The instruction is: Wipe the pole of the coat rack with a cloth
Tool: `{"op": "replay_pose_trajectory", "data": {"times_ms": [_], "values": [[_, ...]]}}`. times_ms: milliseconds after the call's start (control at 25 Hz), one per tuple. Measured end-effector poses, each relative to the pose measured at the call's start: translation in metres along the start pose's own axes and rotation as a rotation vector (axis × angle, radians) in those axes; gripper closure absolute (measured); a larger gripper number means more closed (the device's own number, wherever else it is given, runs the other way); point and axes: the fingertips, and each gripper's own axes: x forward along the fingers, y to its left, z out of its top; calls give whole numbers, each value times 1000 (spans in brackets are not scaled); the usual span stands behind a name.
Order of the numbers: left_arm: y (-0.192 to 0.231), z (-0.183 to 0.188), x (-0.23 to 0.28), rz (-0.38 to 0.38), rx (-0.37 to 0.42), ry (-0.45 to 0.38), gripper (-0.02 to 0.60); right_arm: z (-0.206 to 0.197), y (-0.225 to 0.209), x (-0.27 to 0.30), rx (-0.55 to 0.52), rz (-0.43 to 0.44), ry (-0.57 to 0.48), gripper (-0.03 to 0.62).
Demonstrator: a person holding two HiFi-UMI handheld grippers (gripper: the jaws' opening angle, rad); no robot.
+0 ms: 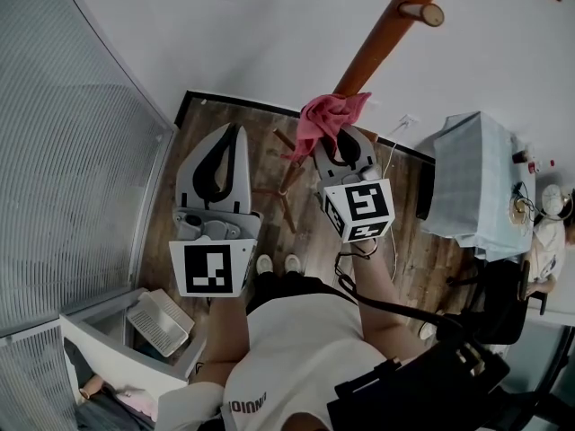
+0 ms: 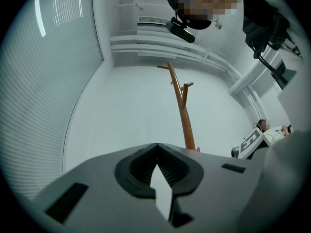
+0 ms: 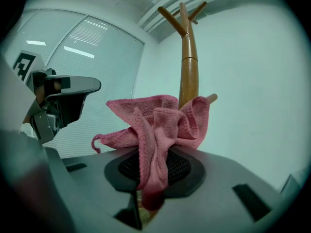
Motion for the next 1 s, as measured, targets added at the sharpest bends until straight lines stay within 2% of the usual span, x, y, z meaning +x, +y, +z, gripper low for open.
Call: {"op": "replay_pose_trajectory", "data": {"times_ms": [1000], "values": [[-1, -9, 0, -22, 11, 26, 568, -40, 6, 4, 51, 14, 85, 500]]}}
